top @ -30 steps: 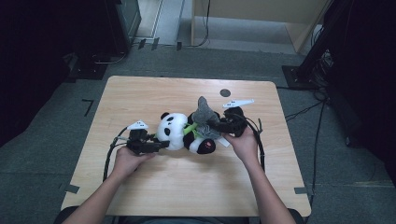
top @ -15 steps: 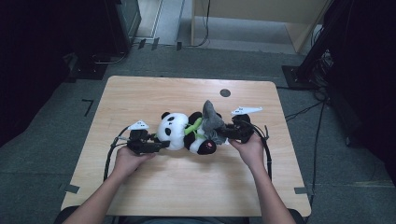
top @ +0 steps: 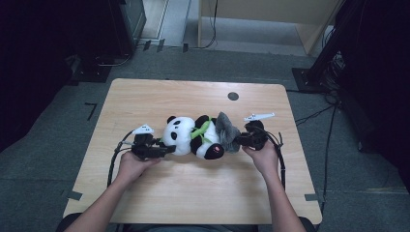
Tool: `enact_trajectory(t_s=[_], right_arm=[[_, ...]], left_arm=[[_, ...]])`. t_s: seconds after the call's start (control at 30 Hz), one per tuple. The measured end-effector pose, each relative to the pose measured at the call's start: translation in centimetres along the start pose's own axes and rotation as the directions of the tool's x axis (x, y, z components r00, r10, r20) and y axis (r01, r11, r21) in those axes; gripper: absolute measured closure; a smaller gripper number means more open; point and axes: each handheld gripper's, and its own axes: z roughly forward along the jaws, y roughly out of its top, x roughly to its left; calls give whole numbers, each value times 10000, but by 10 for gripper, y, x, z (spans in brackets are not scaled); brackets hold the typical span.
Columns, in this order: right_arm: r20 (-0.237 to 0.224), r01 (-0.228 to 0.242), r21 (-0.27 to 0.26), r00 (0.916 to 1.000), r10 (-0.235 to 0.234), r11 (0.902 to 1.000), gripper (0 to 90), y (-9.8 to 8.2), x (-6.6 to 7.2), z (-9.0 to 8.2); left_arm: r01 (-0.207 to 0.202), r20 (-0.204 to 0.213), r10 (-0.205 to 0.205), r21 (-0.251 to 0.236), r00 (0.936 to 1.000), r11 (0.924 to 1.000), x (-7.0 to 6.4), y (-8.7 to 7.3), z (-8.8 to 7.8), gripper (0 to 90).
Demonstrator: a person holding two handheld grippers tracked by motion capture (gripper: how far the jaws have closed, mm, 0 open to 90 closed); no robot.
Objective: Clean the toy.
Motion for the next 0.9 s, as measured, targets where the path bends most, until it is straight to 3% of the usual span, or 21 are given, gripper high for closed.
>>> enact_trajectory(t_s=[0.1,0.17,0.33,0.43,0.47,0.53,0.57,0.67,0.7,0.9], right_arm=[[224,-148,158,9996,145,9998,751,-3,-5,0],[788,-315,538,9965,272,9981,751,-6,-13,-2],[1023,-782,582,9922,719,9952,754,-11,-25,-5],[1145,-939,275,9893,902,9952,754,-11,-29,-14],[988,-1151,-177,9883,1163,9932,755,-11,-30,-24],[905,-1157,-336,9888,1183,9927,755,-10,-30,-28],[826,-994,-668,9911,1047,9928,756,-7,-24,-40],[748,-853,-897,9929,921,9923,755,-3,-18,-48],[586,-663,-1244,9955,740,9900,755,3,-9,-58],[56,-273,-1670,9996,286,9856,755,21,14,-65]], left_arm=[[23,4,-23,19,10000,10000,0,0,0,356],[32,9,-32,37,10000,10000,1,1,0,355],[-69,-48,70,107,10000,9999,1,2,0,354],[-94,-47,94,135,9999,9999,1,2,0,352],[-145,-94,147,159,9998,9998,0,2,0,352],[-163,-106,165,160,9998,9997,0,1,0,351],[-160,-99,162,155,9998,9998,0,1,0,351],[-155,-111,157,129,9998,9998,0,1,0,350],[-150,-111,151,114,9998,9998,0,1,0,350],[-69,-133,70,38,9999,10000,-1,0,0,351]])
